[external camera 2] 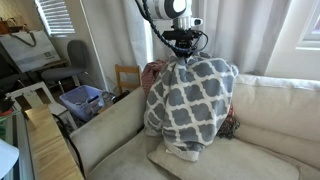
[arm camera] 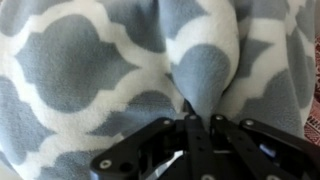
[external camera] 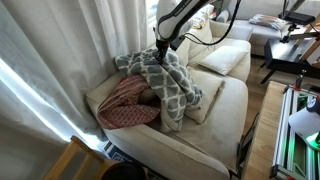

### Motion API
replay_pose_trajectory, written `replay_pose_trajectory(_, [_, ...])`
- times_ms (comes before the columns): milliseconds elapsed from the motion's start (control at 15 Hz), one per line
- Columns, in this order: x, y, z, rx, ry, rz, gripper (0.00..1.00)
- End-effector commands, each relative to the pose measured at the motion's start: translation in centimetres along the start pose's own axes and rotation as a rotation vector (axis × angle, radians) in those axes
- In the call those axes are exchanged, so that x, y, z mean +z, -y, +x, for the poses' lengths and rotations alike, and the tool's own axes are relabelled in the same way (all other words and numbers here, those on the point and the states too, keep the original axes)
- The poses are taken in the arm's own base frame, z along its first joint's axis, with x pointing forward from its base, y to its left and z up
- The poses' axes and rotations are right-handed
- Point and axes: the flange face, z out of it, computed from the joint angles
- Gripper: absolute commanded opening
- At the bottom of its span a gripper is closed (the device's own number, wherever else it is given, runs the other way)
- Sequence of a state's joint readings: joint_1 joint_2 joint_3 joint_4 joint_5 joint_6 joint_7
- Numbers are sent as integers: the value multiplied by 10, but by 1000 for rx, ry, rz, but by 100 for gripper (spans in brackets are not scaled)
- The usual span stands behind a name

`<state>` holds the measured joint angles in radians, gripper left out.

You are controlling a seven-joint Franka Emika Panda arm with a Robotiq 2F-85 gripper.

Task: Move the blanket onto the bottom cushions on the couch

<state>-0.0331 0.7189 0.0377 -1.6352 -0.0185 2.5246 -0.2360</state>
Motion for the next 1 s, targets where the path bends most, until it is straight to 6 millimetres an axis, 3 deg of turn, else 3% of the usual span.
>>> replay_pose_trajectory(0, [-52, -36, -20, -6, 10, 31, 1])
replay_pose_trajectory(200, [-100, -95, -39, 130, -30, -55, 1])
replay_pose_trajectory(467, [-152, -176, -91, 343, -42, -155, 1])
replay_pose_trajectory(733, [-170, -245, -166, 530, 0, -258, 1])
replay_pose_trajectory(800, [-153, -228, -132, 452, -7, -210, 6])
replay_pose_trajectory(933, [-158, -249, -159, 509, 12, -233, 6])
